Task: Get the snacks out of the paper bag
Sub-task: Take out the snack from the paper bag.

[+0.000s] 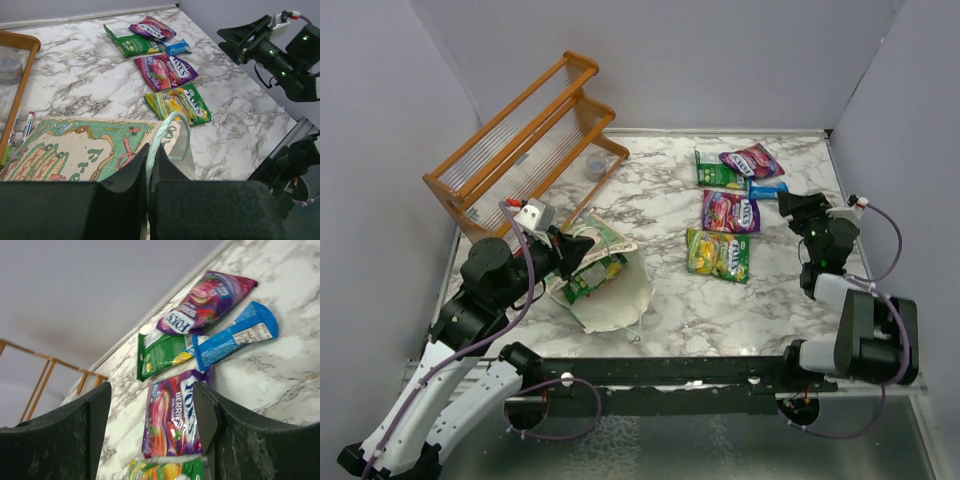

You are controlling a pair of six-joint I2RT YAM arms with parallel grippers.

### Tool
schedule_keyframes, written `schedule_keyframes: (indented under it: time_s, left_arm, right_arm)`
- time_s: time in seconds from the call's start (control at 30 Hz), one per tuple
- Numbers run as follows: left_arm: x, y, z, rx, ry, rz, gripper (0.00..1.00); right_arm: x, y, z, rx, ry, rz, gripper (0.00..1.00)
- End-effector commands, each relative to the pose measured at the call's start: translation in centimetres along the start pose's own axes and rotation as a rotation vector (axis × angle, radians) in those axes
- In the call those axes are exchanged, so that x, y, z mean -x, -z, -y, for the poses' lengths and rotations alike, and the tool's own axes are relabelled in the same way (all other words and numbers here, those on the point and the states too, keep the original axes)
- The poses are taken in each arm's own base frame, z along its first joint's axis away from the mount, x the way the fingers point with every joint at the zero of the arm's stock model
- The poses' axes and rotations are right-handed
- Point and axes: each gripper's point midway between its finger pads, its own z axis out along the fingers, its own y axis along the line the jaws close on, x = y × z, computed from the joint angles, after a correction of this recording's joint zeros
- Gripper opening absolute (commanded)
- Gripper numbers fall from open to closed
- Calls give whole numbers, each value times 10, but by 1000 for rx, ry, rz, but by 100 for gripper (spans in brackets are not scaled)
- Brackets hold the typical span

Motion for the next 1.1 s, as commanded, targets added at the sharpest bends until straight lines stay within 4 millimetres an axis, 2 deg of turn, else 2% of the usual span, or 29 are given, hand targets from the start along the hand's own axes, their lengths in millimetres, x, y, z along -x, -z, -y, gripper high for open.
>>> schedule_keyframes:
  time_s: [0.0, 0.1, 0.3, 0.4, 0.53, 0.63, 0.67, 0.73, 0.83, 0.9, 0.97, 1.07]
  left_arm:
    - [1, 2, -3, 20, 5, 13, 0]
    - [0, 2, -4, 19, 3, 22, 0]
    - [3, 4, 0, 6, 6, 18, 0]
    - [2, 5, -2, 15, 5, 19, 0]
    - [4, 5, 0, 9, 15, 30, 0]
    - [4, 3, 1, 5, 20, 27, 0]
    - [4, 3, 1, 5, 22, 27, 0]
    - [4, 3, 1, 6, 27, 25, 0]
    - [4, 3, 0, 9, 32, 27, 0]
    - [4, 2, 0, 8, 34, 27, 0]
    - [4, 2, 0, 12, 34, 24, 0]
    - [4, 2, 0, 15, 33, 21, 0]
  right_arm:
    - [-13, 47, -18, 89, 212, -75, 66]
    - [-21, 69, -27, 125, 246, -116, 67]
    - [-55, 102, -53, 302, 251, -292, 67]
    - [-59, 115, -71, 401, 225, -305, 67]
    - [-62, 123, -117, 576, 314, -342, 67]
    - [-74, 133, -169, 755, 492, -387, 67]
    - [-81, 142, -188, 836, 558, -391, 67]
    - [-102, 173, -228, 1047, 675, -398, 67]
    - [-127, 218, -266, 1303, 816, -345, 66]
    - [-147, 237, -277, 1385, 879, -333, 66]
    - [-170, 247, -286, 1429, 958, -349, 66]
    - [-213, 261, -289, 1448, 1117, -397, 66]
